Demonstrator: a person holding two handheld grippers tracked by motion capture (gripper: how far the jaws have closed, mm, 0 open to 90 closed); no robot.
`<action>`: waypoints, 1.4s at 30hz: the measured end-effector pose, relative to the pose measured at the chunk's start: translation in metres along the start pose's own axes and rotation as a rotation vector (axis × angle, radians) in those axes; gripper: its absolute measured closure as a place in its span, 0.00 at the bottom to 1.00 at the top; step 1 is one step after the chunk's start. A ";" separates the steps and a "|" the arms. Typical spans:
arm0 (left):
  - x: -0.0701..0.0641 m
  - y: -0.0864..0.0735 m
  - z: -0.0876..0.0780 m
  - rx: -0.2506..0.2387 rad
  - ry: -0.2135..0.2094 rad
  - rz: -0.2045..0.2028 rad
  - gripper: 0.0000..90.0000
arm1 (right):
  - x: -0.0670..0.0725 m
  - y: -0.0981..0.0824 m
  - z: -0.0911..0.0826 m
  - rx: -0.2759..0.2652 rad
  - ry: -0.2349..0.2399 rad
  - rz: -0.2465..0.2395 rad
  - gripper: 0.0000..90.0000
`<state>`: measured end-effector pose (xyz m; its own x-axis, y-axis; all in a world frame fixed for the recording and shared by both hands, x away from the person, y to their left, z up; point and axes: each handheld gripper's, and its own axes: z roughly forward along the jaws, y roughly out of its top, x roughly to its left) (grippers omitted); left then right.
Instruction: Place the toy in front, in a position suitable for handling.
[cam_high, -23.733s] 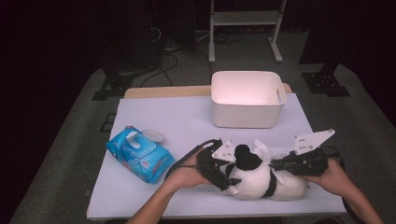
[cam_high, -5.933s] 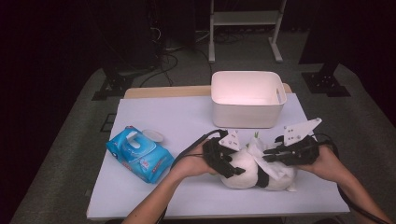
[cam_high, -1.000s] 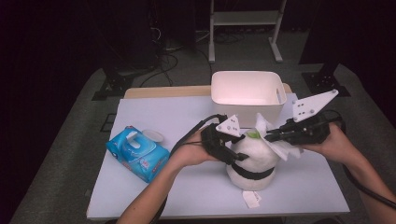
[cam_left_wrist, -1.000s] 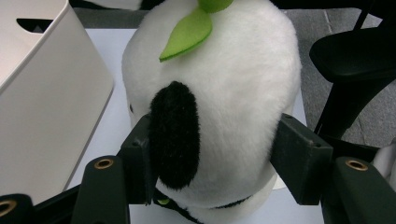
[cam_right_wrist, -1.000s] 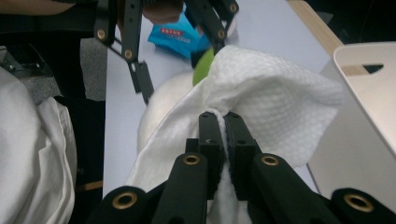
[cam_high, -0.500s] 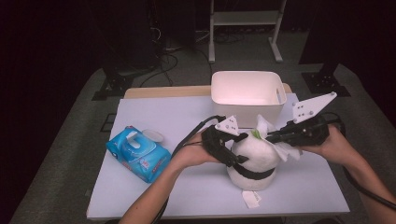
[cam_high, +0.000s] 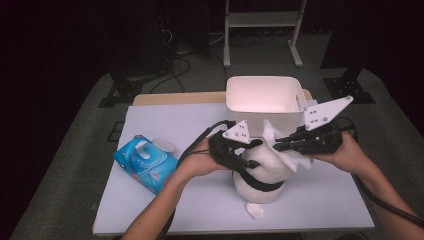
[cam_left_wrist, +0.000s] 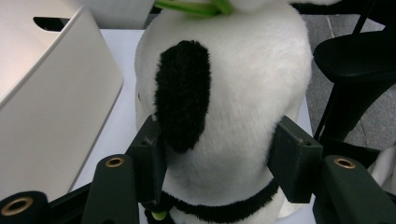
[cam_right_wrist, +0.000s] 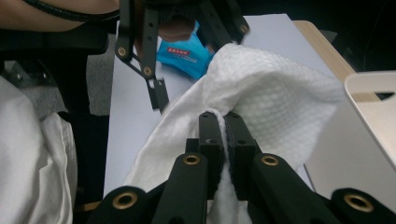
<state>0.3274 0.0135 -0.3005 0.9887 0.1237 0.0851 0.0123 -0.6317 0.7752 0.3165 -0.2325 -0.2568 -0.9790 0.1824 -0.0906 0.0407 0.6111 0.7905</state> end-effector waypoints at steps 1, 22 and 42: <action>0.000 -0.001 0.000 0.002 0.001 -0.004 0.48 | 0.001 0.003 0.003 0.017 -0.004 -0.011 0.96; 0.004 -0.007 -0.002 -0.025 -0.015 -0.035 0.49 | -0.009 -0.035 -0.022 0.080 -0.041 0.085 0.96; 0.000 0.005 -0.016 0.005 0.021 -0.004 0.49 | -0.007 0.012 0.006 0.044 0.012 -0.007 0.96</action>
<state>0.3247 0.0223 -0.2865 0.9853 0.1417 0.0952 0.0167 -0.6350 0.7724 0.3254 -0.2224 -0.2501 -0.9817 0.1686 -0.0887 0.0419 0.6456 0.7625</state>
